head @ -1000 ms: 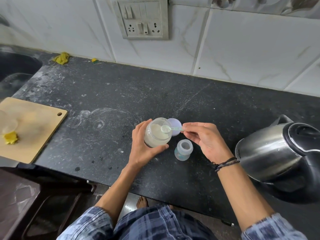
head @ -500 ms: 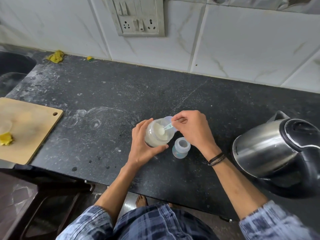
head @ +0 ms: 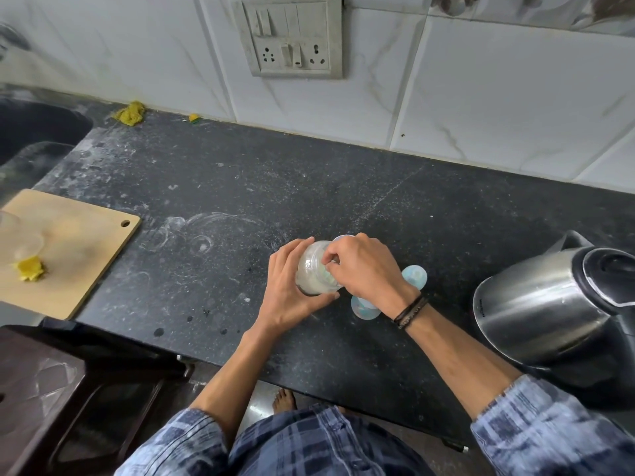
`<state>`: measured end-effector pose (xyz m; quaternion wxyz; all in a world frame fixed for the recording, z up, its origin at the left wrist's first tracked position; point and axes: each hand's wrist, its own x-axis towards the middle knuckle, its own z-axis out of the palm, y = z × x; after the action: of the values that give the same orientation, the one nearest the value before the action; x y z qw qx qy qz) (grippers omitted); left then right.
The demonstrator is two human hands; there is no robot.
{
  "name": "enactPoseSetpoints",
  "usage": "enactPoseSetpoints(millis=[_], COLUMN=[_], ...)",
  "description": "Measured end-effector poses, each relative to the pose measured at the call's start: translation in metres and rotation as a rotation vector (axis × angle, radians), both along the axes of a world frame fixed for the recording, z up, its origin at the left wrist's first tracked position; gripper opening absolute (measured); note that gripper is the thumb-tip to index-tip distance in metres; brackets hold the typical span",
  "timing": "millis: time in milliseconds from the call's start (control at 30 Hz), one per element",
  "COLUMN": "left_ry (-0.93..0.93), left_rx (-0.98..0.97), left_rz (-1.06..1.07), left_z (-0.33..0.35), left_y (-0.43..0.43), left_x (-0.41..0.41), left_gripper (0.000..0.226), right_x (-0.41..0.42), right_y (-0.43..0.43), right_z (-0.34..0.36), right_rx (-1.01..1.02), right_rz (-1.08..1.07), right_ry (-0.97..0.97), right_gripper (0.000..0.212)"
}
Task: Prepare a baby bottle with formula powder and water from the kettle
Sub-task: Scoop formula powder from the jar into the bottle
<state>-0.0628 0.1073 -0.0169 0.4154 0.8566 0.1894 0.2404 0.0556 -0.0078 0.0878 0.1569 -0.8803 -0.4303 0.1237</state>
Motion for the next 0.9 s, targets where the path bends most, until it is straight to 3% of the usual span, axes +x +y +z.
enactPoseSetpoints(millis=[267, 367, 500, 767, 900], left_ry=[0.021, 0.032, 0.041, 0.049, 0.048], left_rx=[-0.014, -0.039, -0.079, -0.123, -0.121], left_rz=[0.010, 0.026, 0.055, 0.053, 0.050], left_z=[0.001, 0.000, -0.001, -0.003, -0.003], left_y=[0.001, 0.002, 0.003, 0.000, 0.000], left_x=[-0.002, -0.002, 0.000, 0.005, 0.006], left_gripper=[0.102, 0.101, 0.102, 0.102, 0.101], right_x=[0.015, 0.024, 0.034, 0.036, 0.036], right_y=[-0.008, -0.017, -0.032, -0.044, -0.048], right_z=[0.002, 0.004, 0.004, -0.003, -0.006], right_rx=[0.132, 0.208, 0.342, 0.449, 0.480], right_rz=[-0.179, -0.300, -0.490, -0.538, -0.552], right_ry=[0.307, 0.461, 0.659, 0.575, 0.626], right_gripper=[0.009, 0.018, 0.010, 0.012, 0.013])
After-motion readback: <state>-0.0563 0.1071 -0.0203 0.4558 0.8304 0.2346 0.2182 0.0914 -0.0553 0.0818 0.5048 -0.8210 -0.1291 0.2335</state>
